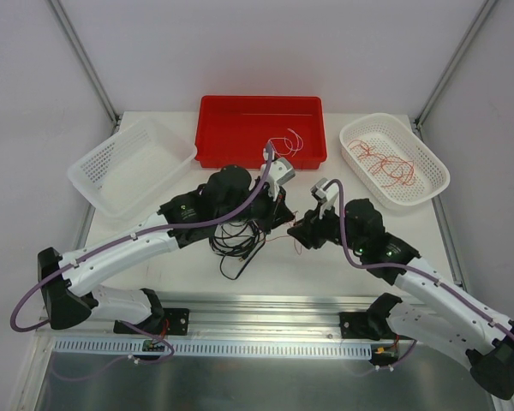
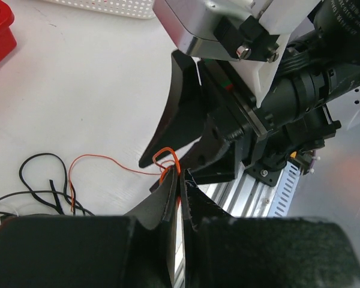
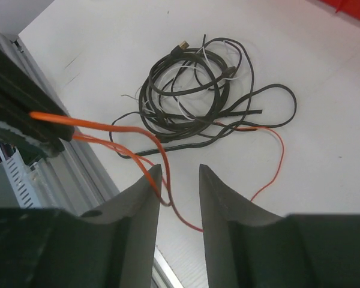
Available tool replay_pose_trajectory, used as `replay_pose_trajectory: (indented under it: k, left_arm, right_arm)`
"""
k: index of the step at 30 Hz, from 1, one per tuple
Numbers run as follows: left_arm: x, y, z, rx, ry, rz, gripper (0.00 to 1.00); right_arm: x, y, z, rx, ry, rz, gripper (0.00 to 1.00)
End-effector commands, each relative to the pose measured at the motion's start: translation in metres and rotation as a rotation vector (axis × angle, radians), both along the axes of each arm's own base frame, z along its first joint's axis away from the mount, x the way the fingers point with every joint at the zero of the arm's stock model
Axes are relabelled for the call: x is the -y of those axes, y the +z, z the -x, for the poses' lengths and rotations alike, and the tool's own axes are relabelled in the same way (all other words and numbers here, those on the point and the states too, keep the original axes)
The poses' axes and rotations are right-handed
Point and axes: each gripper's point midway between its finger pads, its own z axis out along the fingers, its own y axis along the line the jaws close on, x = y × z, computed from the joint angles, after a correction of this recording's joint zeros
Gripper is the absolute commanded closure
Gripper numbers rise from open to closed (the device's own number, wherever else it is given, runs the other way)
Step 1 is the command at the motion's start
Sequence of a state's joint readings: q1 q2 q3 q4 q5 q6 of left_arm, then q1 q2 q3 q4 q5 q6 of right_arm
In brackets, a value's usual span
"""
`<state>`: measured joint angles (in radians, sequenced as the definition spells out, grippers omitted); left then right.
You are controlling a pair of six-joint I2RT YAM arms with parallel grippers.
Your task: Untangle the cables
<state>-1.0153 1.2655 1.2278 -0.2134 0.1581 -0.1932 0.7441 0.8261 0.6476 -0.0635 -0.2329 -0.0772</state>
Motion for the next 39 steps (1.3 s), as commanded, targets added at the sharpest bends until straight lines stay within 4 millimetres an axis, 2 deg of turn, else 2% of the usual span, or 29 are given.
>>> replay_pose_trajectory:
  k: [1,4,5,6,8,9,11,12,13,15,16,17,18,20,21,22,23,26,27,29,31,32,33,34,35,38,39]
  left_arm:
    - [0.002,0.031,0.005,0.063,-0.027,0.074,1.0]
    - [-0.001,0.025,-0.003,0.07,0.012,0.056,0.98]
    - [-0.002,0.023,-0.005,0.071,0.031,0.051,0.96]
    - [-0.004,0.019,-0.008,0.071,0.05,0.04,0.89]
    - [-0.01,0.015,-0.016,0.078,0.102,0.025,0.79]
    - [-0.012,0.014,-0.018,0.083,0.116,0.02,0.7]
    - [-0.017,0.016,-0.023,0.097,0.155,0.02,0.62]
    - [-0.02,0.019,-0.023,0.104,0.163,0.028,0.57]
    - [-0.022,0.021,-0.023,0.11,0.17,0.03,0.48]
    - [-0.029,0.021,-0.025,0.125,0.194,0.024,0.35]
    - [-0.033,0.026,-0.025,0.147,0.198,0.029,0.24]
    - [-0.038,0.026,-0.026,0.158,0.208,0.026,0.18]
    - [-0.045,0.021,-0.03,0.171,0.242,0.008,0.12]
    - [-0.058,0.026,-0.033,0.208,0.277,0.006,0.01]
    - [-0.067,0.017,-0.038,0.213,0.301,-0.019,0.01]
    - [-0.076,0.021,-0.04,0.234,0.315,-0.017,0.01]
    - [-0.087,0.012,-0.048,0.23,0.347,-0.042,0.01]
    - [-0.111,0.001,-0.057,0.208,0.387,-0.067,0.01]
    - [-0.129,-0.01,-0.069,0.19,0.44,-0.091,0.01]
    - [-0.148,-0.026,-0.077,0.161,0.495,-0.133,0.01]
    - [-0.172,-0.049,-0.088,0.125,0.566,-0.188,0.01]
    - [-0.179,-0.057,-0.091,0.114,0.59,-0.211,0.01]
    - [-0.184,-0.073,-0.091,0.097,0.602,-0.245,0.01]
    - [-0.19,-0.082,-0.094,0.088,0.622,-0.271,0.01]
    - [-0.196,-0.093,-0.094,0.071,0.633,-0.314,0.01]
    - [-0.202,-0.101,-0.096,0.045,0.64,-0.392,0.01]
    - [-0.203,-0.104,-0.096,0.044,0.638,-0.408,0.01]
  right_arm:
    - [-0.012,0.029,0.004,0.062,0.064,-0.073,0.67]
    - [-0.007,0.028,0.005,0.071,0.056,-0.061,0.99]
    - [-0.005,0.028,0.004,0.075,0.046,-0.052,0.99]
    - [-0.001,0.024,0.005,0.065,0.038,-0.03,0.99]
    - [0.008,0.028,0.003,0.09,0.008,-0.005,0.99]
    - [0.013,0.023,0.004,0.075,-0.004,0.026,0.99]
    - [0.024,0.031,-0.001,0.109,-0.053,0.057,0.99]
    - [0.031,0.027,-0.001,0.096,-0.073,0.092,0.99]
    - [0.036,0.036,-0.003,0.111,-0.098,0.1,0.99]
    - [0.056,0.035,-0.009,0.115,-0.178,0.17,0.99]
    - [0.065,0.039,-0.014,0.125,-0.228,0.196,0.99]
    - [0.078,0.052,-0.023,0.151,-0.306,0.22,0.99]
    - [0.088,0.05,-0.024,0.138,-0.337,0.274,0.99]
    - [0.112,0.059,-0.034,0.151,-0.449,0.334,0.99]
    - [0.12,0.075,-0.036,0.165,-0.481,0.342,0.99]
    - [0.126,0.078,-0.041,0.166,-0.513,0.374,0.99]
    - [0.14,0.098,-0.045,0.19,-0.579,0.377,0.99]
    - [0.161,0.124,-0.06,0.21,-0.684,0.409,0.99]
    - [0.166,0.148,-0.063,0.241,-0.715,0.374,0.99]
    - [0.177,0.165,-0.078,0.256,-0.782,0.381,0.99]
    - [0.185,0.197,-0.087,0.296,-0.838,0.329,0.99]
    - [0.192,0.203,-0.097,0.299,-0.872,0.332,0.99]
    - [0.195,0.214,-0.105,0.32,-0.897,0.316,0.99]
    - [0.2,0.233,-0.109,0.356,-0.927,0.291,0.99]
    - [0.212,0.24,-0.124,0.376,-0.985,0.309,0.99]
    - [0.236,0.267,-0.144,0.442,-1.089,0.293,0.99]
    - [0.239,0.267,-0.156,0.446,-1.102,0.303,0.99]
